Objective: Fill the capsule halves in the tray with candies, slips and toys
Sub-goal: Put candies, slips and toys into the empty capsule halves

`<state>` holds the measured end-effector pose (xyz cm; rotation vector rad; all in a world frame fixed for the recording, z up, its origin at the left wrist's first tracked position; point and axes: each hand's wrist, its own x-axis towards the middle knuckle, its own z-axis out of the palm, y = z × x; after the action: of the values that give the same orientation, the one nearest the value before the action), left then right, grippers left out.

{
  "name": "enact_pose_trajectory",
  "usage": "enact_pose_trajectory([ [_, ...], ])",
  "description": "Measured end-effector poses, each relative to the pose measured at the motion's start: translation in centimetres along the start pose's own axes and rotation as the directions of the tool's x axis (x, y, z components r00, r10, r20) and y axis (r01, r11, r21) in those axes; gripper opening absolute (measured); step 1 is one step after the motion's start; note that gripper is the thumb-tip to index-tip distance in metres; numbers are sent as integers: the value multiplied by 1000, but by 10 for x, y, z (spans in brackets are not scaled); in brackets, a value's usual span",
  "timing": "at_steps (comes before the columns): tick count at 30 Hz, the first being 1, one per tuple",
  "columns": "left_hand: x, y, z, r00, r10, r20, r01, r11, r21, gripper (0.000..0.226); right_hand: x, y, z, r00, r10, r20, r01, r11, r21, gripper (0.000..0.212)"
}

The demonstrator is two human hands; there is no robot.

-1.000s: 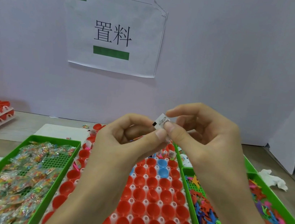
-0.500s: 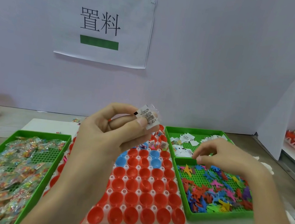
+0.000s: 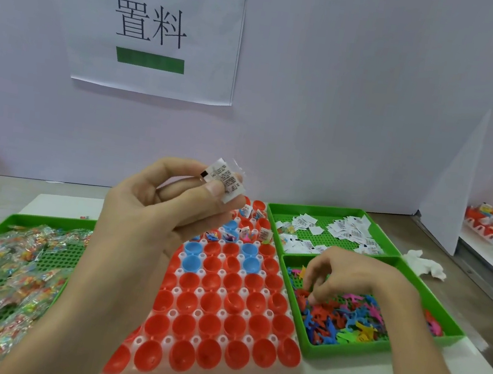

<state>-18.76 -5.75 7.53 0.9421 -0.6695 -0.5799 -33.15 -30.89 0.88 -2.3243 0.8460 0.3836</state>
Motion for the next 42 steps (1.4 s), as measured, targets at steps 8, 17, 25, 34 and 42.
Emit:
enact_pose_trajectory([
  [8,1,0,0,1000,-6,6,5,1000,13,22,0,2,-1,985,-56,-161,60,998,21,9],
  [17,-1,-6,2,1000,-13,-18,14,998,58,16,-64,-71,-16,681,-514,-521,711,297,637,18],
  [25,-3,-6,5,999,28,-25,-25,995,95,21,-81,-122,7,576,-464,-673,798,497,341,12],
  [34,-3,-3,4,999,38,-15,-34,973,230,26,-77,-129,15,494,-400,-772,758,634,157,9],
  [42,-3,-4,3,996,76,-39,-64,967,248,26,-79,-134,19,430,-428,-795,770,634,75,15],
])
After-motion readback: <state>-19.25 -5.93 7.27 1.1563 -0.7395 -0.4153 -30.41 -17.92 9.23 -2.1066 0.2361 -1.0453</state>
